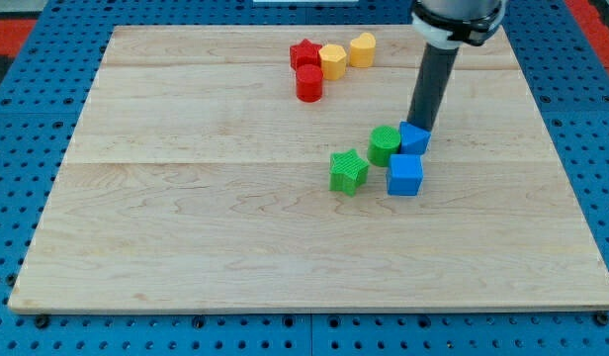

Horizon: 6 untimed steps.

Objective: Move the green circle slightly down

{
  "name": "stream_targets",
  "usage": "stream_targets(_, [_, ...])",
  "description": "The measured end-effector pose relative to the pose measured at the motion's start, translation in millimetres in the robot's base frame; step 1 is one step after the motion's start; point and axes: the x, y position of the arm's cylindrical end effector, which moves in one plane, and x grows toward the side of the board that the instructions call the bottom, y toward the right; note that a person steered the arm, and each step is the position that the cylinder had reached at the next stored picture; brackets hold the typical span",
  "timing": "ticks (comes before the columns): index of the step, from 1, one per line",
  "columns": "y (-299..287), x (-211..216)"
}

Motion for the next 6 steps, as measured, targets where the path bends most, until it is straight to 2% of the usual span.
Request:
stream_targets(2, [3, 22])
stream_targets(3, [-8, -3])
stream_targets(4, [-32, 3])
stream_targets(6, [-42, 17])
